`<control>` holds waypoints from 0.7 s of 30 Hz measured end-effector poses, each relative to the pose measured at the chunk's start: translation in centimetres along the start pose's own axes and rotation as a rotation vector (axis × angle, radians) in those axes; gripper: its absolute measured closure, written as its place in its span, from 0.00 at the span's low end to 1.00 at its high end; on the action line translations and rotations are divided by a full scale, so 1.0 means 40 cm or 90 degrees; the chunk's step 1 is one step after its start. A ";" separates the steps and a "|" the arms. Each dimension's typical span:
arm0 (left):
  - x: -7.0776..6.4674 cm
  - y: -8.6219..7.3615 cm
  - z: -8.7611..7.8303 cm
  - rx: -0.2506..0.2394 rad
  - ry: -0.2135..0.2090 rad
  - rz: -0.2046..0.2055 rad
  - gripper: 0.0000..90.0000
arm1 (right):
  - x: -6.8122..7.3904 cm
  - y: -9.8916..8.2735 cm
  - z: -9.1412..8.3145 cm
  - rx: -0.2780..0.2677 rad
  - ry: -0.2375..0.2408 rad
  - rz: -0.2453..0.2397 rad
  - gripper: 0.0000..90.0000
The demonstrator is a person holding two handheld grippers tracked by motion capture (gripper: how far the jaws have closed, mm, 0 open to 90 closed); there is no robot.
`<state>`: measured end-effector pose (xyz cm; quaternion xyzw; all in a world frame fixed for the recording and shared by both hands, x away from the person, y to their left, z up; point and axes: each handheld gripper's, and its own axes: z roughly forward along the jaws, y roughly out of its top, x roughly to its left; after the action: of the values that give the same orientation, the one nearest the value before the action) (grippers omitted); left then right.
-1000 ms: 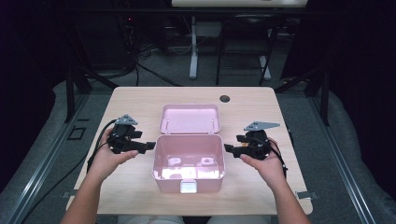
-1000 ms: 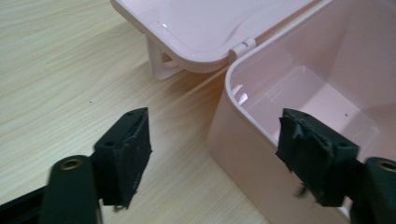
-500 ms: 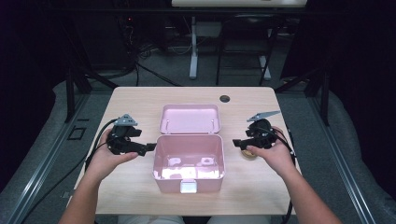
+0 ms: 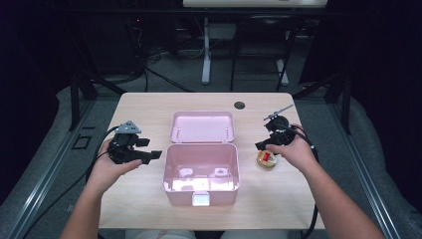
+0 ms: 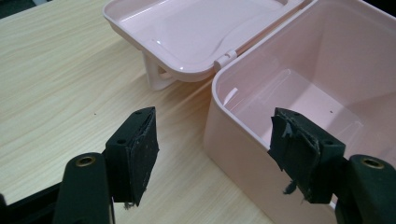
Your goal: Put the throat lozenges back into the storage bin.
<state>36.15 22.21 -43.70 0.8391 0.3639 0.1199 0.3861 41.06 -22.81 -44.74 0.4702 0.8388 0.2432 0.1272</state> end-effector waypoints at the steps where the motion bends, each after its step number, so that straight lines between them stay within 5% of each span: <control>1: 0.000 0.000 0.000 -0.002 0.000 -0.001 0.35 | -0.007 0.002 0.003 0.007 -0.006 0.001 0.34; 11: 0.001 -0.001 -0.006 -0.005 0.003 0.002 0.36 | -0.066 0.008 0.043 0.118 -0.017 0.023 0.30; 21: 0.003 -0.003 -0.007 -0.004 0.006 0.000 0.36 | -0.065 0.012 0.128 0.204 -0.041 0.034 0.22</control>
<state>36.03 22.50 -43.58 0.8374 0.3651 0.1253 0.3870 45.02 -23.33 -48.87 0.5143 0.8495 0.0943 0.0711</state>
